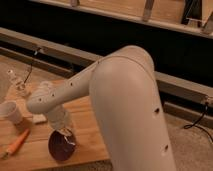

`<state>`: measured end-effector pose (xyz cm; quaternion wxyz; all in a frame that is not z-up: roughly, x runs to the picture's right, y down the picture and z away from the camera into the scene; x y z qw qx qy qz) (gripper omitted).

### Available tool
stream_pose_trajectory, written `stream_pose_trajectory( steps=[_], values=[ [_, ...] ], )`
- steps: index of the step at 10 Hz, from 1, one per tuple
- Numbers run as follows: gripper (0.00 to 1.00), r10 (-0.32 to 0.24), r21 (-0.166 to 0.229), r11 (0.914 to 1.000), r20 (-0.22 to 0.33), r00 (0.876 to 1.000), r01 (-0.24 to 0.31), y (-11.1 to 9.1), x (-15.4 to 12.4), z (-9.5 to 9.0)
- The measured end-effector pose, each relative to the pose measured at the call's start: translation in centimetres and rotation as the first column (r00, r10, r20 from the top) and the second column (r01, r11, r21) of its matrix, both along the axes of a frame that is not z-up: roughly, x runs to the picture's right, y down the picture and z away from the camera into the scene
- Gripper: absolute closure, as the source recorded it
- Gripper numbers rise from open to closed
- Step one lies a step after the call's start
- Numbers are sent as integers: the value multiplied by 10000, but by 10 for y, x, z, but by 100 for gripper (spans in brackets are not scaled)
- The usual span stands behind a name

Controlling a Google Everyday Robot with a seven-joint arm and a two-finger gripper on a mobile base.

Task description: Drag the ceramic bowl in a circle

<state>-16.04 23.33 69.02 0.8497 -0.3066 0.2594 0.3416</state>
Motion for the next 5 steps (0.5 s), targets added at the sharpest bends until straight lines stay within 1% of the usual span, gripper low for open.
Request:
stream_pose_trajectory(
  steps=[1,3,5],
  values=[
    [100,25,-41,10000,-223,9997,-26,8,14,-9],
    [100,359,-122,9992,-834,9959,-370,15,40,-11],
    [100,837,-150,9960,-1730,9814,-876,21,74,-3]
  ],
)
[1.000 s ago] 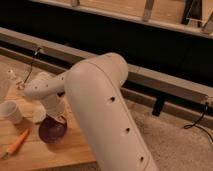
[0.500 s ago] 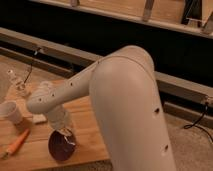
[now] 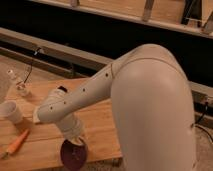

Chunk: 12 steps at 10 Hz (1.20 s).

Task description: Drag the ceramic bowl in a circle

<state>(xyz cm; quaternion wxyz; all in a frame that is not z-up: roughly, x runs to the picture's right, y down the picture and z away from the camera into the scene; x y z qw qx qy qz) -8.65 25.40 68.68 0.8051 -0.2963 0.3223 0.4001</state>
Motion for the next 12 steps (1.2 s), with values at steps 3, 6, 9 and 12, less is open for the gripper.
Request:
stream_pose_trajectory(
  steps=[3,6,9,12],
  values=[
    [100,747,134,9972,-1320,9884,-735,-8,47,26],
    [100,1892,917,9810,-2552,9482,-1711,-50,98,51],
    [100,2530,1543,9648,-3239,9116,-2130,-90,132,72],
    [100,2838,1927,9543,-3458,8944,-2284,-122,137,105]
  ],
)
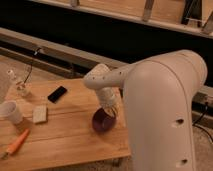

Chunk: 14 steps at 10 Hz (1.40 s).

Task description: Drag the ceramic bowl in a circle

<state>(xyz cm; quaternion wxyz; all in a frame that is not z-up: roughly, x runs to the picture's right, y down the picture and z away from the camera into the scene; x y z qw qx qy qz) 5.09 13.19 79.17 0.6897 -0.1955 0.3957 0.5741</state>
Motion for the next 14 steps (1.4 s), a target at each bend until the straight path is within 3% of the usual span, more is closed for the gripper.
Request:
stream_pose_trajectory(
  steps=[4,8,11,14],
  values=[
    [100,277,542,9982,-94,9996,-272,-44,-16,50],
    [100,71,1008,9949,112,9999,-82,-92,-50,79],
    [100,-336,1451,9891,571,9978,251,-132,-99,91],
    [100,-538,1599,9863,802,9953,404,-151,-128,98]
  ],
)
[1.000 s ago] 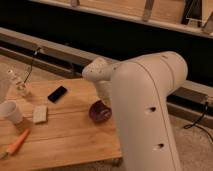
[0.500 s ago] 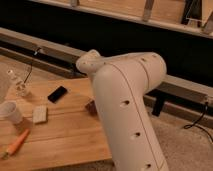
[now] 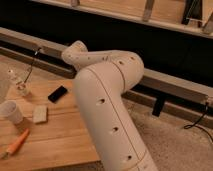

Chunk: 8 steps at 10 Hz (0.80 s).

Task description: Drag the ceramic bowl in a circle

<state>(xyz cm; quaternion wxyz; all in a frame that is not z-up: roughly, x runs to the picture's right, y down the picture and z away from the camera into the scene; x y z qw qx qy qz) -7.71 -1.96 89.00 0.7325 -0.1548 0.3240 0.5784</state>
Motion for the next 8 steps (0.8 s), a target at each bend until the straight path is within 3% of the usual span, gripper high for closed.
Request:
stream_pose_trajectory(
  steps=[2,5,8],
  values=[
    [100,29,-184,9998,213,9998,-25,6,-15,6],
    [100,111,-597,9982,999,9949,-51,29,-58,13],
    [100,-153,-900,9953,2195,9755,359,49,-108,4]
  ],
)
